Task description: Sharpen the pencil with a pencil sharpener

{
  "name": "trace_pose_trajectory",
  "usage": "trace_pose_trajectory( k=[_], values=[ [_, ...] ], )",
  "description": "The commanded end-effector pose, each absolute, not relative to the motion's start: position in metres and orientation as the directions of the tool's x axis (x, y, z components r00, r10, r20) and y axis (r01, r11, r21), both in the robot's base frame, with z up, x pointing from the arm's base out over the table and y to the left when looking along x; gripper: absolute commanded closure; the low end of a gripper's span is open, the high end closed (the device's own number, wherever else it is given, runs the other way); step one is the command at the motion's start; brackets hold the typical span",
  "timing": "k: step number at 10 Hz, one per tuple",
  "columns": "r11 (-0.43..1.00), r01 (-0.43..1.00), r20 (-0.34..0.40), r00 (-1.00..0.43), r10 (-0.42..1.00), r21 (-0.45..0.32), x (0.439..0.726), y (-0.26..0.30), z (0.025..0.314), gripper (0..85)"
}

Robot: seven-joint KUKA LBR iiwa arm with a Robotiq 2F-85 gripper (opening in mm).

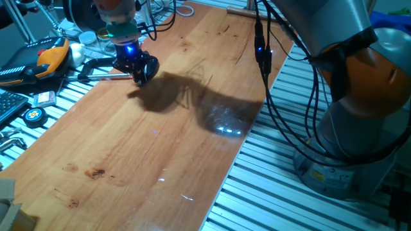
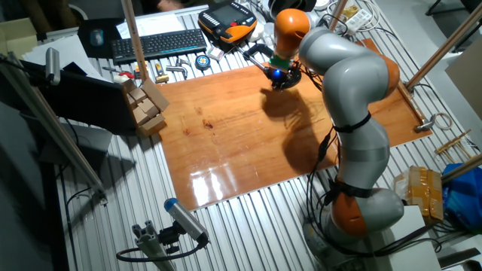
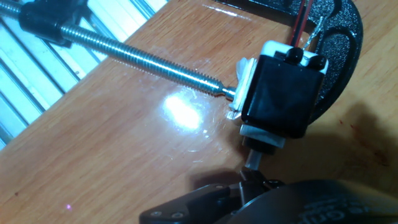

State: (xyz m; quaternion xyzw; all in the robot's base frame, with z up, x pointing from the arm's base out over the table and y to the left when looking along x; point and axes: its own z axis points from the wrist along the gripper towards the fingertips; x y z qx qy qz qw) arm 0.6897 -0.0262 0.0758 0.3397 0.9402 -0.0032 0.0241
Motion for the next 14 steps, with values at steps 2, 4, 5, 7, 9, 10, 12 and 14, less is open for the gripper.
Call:
trace_pose_trajectory(
  k=[2, 4, 5, 7, 9, 10, 12, 14],
  values=[
    [0.782, 0.623, -0.040, -0.781, 0.623, 0.020, 0.6897, -0.0259, 0.0759, 85.0],
    [0.779, 0.627, -0.037, -0.779, 0.626, -0.006, 0.6897, -0.0259, 0.0759, 85.0],
    [0.771, 0.636, -0.035, -0.771, 0.636, -0.015, 0.6897, -0.0259, 0.0759, 85.0],
    [0.758, 0.653, -0.036, -0.757, 0.652, -0.013, 0.6897, -0.0259, 0.0759, 85.0],
    [0.758, 0.653, -0.027, -0.757, 0.652, 0.003, 0.6897, -0.0259, 0.0759, 85.0],
    [0.755, 0.656, -0.027, -0.754, 0.656, 0.003, 0.6897, -0.0259, 0.0759, 85.0],
    [0.725, 0.689, -0.053, -0.724, 0.687, -0.017, 0.6897, -0.0259, 0.0759, 85.0],
    [0.686, 0.728, -0.032, -0.685, 0.728, 0.005, 0.6897, -0.0259, 0.0759, 85.0]
  ],
)
